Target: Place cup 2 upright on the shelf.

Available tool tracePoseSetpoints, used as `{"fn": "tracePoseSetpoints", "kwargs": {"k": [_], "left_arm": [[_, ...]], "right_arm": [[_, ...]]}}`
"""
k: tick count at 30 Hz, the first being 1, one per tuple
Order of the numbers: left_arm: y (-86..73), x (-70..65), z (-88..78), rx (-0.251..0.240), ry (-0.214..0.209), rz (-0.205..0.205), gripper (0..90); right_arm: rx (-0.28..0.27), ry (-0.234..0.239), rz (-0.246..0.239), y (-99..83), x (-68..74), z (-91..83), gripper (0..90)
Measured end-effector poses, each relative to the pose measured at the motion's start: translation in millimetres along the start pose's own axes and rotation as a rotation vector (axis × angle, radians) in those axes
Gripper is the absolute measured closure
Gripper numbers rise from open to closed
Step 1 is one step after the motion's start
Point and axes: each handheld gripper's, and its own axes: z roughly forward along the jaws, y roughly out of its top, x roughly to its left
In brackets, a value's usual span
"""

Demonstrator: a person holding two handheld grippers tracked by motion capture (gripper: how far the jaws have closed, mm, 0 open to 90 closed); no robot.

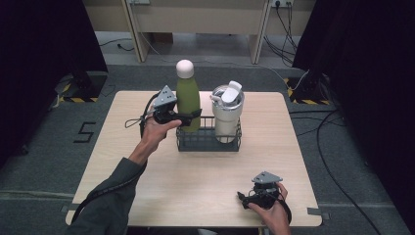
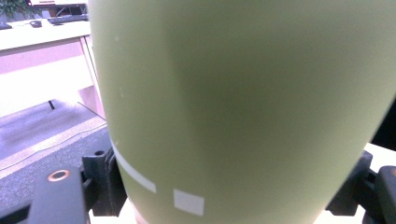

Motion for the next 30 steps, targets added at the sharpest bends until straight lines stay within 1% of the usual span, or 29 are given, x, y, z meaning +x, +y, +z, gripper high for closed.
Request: {"fn": "tracePoseSetpoints", "kwargs": {"k": [1,7,12,13,17,24,25,30], "left_arm": [[-1.1,0.9,3.6,0.001,0.002,0.000,20.2],[-6.1,2.2,12.5,0.007,0.003,-0.010,20.2],[-9.9,3.9,16.0,0.012,0.008,-0.011,20.2],[-12.3,4.5,17.7,0.012,0.008,-0.019,20.2],[-17.8,4.5,22.0,0.017,0.012,-0.028,20.2],[-21.2,4.1,26.2,0.021,0.009,-0.025,20.2],[-23.1,4.3,27.9,0.019,0.007,-0.031,20.2],[-28.8,4.7,31.5,0.028,0.007,-0.036,20.2]], "right_arm": [[0.000,0.000,-0.001,0.0,-0.1,0.0,1.3],[0.000,0.002,0.000,0.0,0.2,0.0,1.2],[0.000,0.002,0.000,0.1,0.2,0.0,1.2],[0.000,0.002,0.000,0.0,0.2,0.0,1.2],[0.000,0.002,0.000,0.0,0.2,0.0,1.2],[0.000,0.002,-0.001,0.0,0.2,0.0,1.2],[0.000,0.003,-0.001,0.0,0.2,0.0,1.2],[0.000,0.004,-0.002,0.0,0.3,-0.1,1.3]]}}
